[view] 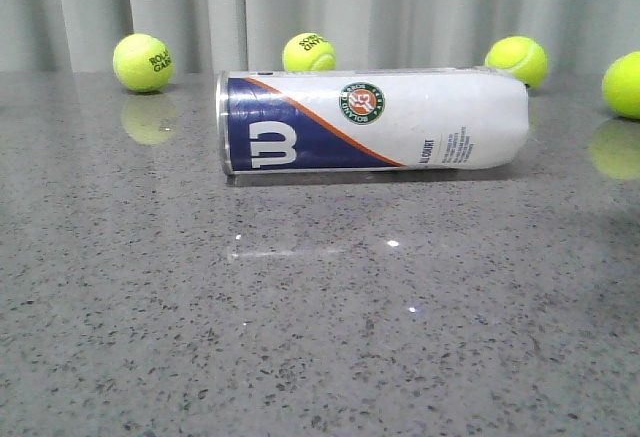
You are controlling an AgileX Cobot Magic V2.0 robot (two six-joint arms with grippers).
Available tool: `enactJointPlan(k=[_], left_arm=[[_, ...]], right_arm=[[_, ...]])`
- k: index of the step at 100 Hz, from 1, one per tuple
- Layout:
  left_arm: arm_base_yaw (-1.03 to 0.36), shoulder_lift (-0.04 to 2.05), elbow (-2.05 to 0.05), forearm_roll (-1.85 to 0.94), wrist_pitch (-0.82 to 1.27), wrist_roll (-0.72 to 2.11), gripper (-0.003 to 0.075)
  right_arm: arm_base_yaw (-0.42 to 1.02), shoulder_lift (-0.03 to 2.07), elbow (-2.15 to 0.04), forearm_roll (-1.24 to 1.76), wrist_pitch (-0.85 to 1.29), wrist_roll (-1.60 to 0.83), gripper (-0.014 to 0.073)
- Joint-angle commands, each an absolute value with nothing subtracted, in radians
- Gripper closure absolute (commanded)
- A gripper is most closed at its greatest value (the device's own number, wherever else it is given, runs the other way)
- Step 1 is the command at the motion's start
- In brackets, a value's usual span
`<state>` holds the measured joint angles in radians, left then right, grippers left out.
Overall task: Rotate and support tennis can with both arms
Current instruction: 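Open the right gripper and raise it away from the can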
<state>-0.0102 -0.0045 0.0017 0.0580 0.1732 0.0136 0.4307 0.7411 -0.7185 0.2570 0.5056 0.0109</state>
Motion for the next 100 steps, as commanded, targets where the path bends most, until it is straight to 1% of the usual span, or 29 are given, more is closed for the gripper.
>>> enactJointPlan(k=[1, 23, 31, 45, 58, 66, 85, 100], left_arm=[[-0.009, -0.041, 0.045, 0.049, 0.093, 0.012, 0.0738], [-0.009, -0.041, 0.045, 0.049, 0.093, 0.012, 0.0738], [-0.009, -0.041, 0.045, 0.049, 0.091, 0.012, 0.0738], [-0.009, -0.041, 0.045, 0.083, 0.089, 0.012, 0.0739], [-0.009, -0.041, 0.033, 0.111, 0.019, 0.012, 0.0739], [-0.009, -0.037, -0.003, 0.111, 0.022, 0.012, 0.0739], [-0.009, 0.042, -0.161, 0.111, 0.181, 0.012, 0.0739], [-0.009, 0.187, -0.300, 0.109, 0.314, 0.012, 0.0739]], right_arm=[[0.427, 0.619, -0.633, 0.257, 0.371, 0.000, 0.0654], [0.427, 0.301, -0.426, 0.257, 0.304, 0.000, 0.0654], [0.427, 0.188, -0.388, 0.257, 0.308, 0.000, 0.0654], [0.427, 0.055, -0.360, 0.257, 0.309, 0.000, 0.0654], [0.427, 0.007, -0.360, 0.257, 0.305, 0.000, 0.0654], [0.427, 0.006, -0.360, 0.257, 0.305, 0.000, 0.0654], [0.427, 0.006, -0.360, 0.257, 0.305, 0.000, 0.0654], [0.427, 0.006, -0.360, 0.257, 0.305, 0.000, 0.0654]])
